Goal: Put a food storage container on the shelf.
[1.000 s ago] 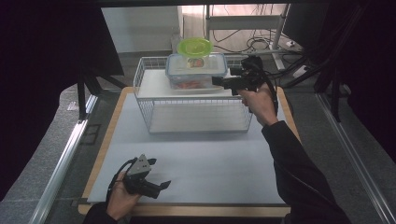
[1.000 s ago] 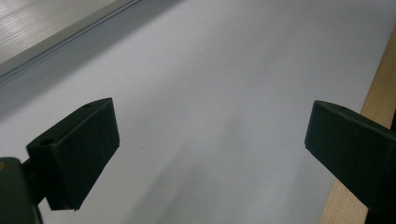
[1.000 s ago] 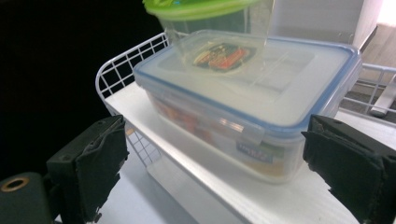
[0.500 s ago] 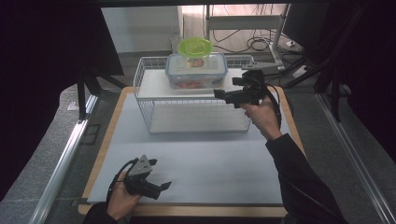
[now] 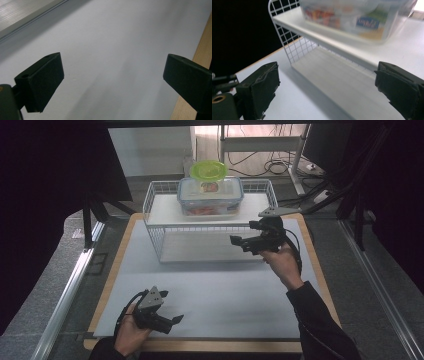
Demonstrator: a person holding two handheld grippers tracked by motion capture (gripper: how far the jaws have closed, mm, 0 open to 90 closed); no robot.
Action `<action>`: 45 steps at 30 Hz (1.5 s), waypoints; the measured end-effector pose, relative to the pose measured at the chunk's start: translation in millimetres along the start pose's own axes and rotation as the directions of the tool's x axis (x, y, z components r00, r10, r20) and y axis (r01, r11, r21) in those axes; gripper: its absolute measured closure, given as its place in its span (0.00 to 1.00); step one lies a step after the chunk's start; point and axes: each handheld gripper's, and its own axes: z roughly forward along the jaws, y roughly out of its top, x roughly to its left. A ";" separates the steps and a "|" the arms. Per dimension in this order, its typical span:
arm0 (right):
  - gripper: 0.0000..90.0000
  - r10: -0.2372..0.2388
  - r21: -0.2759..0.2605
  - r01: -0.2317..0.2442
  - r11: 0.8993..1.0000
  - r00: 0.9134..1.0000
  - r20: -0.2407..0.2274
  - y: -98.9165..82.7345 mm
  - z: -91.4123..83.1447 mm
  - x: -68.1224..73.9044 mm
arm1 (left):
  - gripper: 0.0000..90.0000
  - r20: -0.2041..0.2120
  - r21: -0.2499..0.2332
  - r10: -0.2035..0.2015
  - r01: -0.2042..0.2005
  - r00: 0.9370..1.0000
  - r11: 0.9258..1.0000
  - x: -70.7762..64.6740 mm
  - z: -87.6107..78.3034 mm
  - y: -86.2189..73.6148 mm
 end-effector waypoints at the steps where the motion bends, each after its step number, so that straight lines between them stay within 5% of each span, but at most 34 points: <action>1: 0.06 -0.001 0.004 0.001 1.000 1.000 -0.001 -4.2 -0.2 0.6 | 0.04 0.000 0.000 0.000 0.000 1.000 1.000 -0.1 0.0 0.0; 11: 0.05 -0.010 0.058 0.008 0.998 1.000 0.022 -45.8 -4.7 4.2 | 0.04 0.000 0.004 0.000 0.000 1.000 1.000 -0.4 0.4 -0.1; 18: 0.01 0.007 0.034 -0.008 0.999 1.000 0.026 -68.3 -12.0 9.5 | 0.04 -0.003 0.003 0.002 -0.002 1.000 1.000 -0.1 0.3 0.0; 45: 0.00 -0.047 0.111 0.033 0.993 0.992 0.119 -135.6 -34.3 22.8 | 0.03 -0.035 0.013 0.002 -0.002 0.999 1.000 1.0 0.2 -1.6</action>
